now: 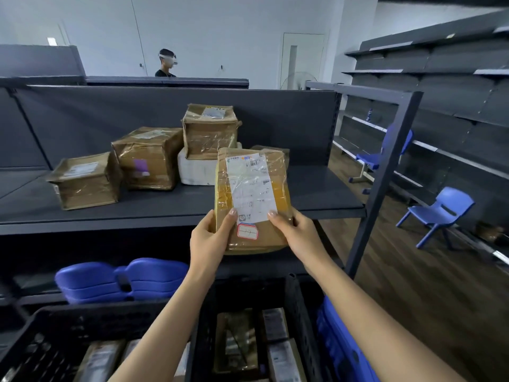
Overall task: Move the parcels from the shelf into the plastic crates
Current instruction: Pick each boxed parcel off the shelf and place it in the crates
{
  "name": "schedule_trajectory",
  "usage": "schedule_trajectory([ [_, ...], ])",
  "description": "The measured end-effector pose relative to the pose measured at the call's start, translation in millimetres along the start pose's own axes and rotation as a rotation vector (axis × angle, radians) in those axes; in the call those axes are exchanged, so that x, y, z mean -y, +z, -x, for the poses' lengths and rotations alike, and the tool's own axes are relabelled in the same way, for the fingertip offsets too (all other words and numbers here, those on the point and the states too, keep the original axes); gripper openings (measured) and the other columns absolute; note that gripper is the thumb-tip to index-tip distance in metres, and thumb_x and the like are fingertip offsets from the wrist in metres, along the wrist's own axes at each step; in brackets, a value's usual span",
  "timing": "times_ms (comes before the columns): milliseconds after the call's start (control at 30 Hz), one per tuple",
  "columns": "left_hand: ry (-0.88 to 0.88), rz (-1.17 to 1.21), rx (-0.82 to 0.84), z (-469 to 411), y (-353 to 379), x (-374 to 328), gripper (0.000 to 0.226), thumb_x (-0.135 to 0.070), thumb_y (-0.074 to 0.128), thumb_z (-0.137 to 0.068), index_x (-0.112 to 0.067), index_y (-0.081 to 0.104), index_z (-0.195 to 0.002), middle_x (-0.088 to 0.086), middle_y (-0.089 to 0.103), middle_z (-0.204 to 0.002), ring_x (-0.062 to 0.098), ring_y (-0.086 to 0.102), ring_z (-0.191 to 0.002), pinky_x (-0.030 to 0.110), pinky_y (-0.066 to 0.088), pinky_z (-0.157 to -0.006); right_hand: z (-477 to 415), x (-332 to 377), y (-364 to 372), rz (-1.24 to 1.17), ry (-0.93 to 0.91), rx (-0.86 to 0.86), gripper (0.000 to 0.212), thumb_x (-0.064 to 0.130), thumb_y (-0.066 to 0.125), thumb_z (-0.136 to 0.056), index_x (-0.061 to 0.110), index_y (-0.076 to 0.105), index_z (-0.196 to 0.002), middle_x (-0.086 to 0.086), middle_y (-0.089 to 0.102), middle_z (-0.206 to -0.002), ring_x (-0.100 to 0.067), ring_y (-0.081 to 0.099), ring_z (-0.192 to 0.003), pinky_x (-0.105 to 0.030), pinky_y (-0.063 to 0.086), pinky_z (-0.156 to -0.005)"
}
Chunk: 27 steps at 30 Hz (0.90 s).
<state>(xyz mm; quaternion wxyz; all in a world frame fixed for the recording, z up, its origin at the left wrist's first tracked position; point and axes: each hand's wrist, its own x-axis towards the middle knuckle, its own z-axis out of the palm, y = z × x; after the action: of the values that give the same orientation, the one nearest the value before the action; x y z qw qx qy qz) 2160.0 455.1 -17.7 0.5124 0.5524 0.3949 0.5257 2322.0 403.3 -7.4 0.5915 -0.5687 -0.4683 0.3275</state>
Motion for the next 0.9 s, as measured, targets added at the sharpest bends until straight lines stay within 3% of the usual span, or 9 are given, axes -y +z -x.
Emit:
schedule_trajectory([
  [167, 0.016, 0.029, -0.073, 15, -48, 1, 0.025, -0.039, 0.064, -0.087, -0.016, 0.072, -0.089, 0.001, 0.075, -0.082, 0.01, 0.069, -0.076, 0.032, 0.055, -0.074, 21, 10, 43, -0.029, 0.008, -0.02, 0.029, 0.049, 0.056, -0.09, 0.035, 0.064, -0.114, 0.018, 0.07, -0.102, 0.002, 0.064, -0.097, -0.016, 0.049, -0.082],
  [333, 0.055, 0.01, -0.063, 31, -80, 3, 0.021, -0.038, 0.063, -0.089, -0.019, 0.07, -0.096, 0.002, 0.075, -0.089, 0.02, 0.072, -0.087, 0.044, 0.057, -0.083, 44, 8, 77, -0.074, 0.007, -0.03, 0.016, 0.045, 0.06, -0.088, 0.036, 0.066, -0.099, 0.017, 0.071, -0.092, 0.003, 0.067, -0.084, -0.012, 0.05, -0.068],
  [500, 0.073, 0.0, -0.032, 37, -94, 4, 0.024, -0.037, 0.064, -0.087, -0.024, 0.067, -0.107, -0.003, 0.075, -0.096, 0.016, 0.071, -0.091, 0.037, 0.058, -0.081, 51, 4, 89, -0.095, 0.003, -0.045, 0.009, 0.037, 0.062, -0.088, 0.034, 0.067, -0.095, 0.015, 0.072, -0.089, 0.002, 0.069, -0.08, -0.013, 0.052, -0.065],
  [667, 0.03, -0.082, 0.018, 34, -100, 9, 0.013, -0.043, 0.064, -0.086, -0.037, 0.067, -0.097, -0.008, 0.075, -0.093, 0.012, 0.071, -0.089, 0.041, 0.057, -0.084, 51, -4, 88, -0.054, 0.006, -0.072, 0.009, 0.039, 0.063, -0.087, 0.034, 0.068, -0.093, 0.014, 0.073, -0.089, -0.002, 0.069, -0.085, -0.017, 0.055, -0.071],
  [800, -0.039, -0.132, 0.048, 32, -95, 19, 0.018, -0.044, 0.063, -0.087, -0.031, 0.068, -0.098, -0.009, 0.075, -0.089, 0.007, 0.072, -0.084, 0.038, 0.058, -0.084, 50, -15, 80, 0.017, 0.053, -0.092, 0.006, 0.043, 0.063, -0.087, 0.038, 0.065, -0.087, 0.011, 0.07, -0.099, -0.007, 0.067, -0.092, -0.024, 0.054, -0.08],
  [900, -0.105, -0.194, 0.034, 31, -88, 34, 0.022, -0.048, 0.063, -0.085, -0.028, 0.067, -0.095, -0.009, 0.075, -0.086, 0.008, 0.071, -0.083, 0.037, 0.057, -0.085, 50, -25, 73, 0.023, 0.111, -0.093, 0.01, 0.039, 0.063, -0.089, 0.033, 0.068, -0.095, 0.011, 0.071, -0.095, -0.006, 0.067, -0.089, -0.023, 0.054, -0.076],
])
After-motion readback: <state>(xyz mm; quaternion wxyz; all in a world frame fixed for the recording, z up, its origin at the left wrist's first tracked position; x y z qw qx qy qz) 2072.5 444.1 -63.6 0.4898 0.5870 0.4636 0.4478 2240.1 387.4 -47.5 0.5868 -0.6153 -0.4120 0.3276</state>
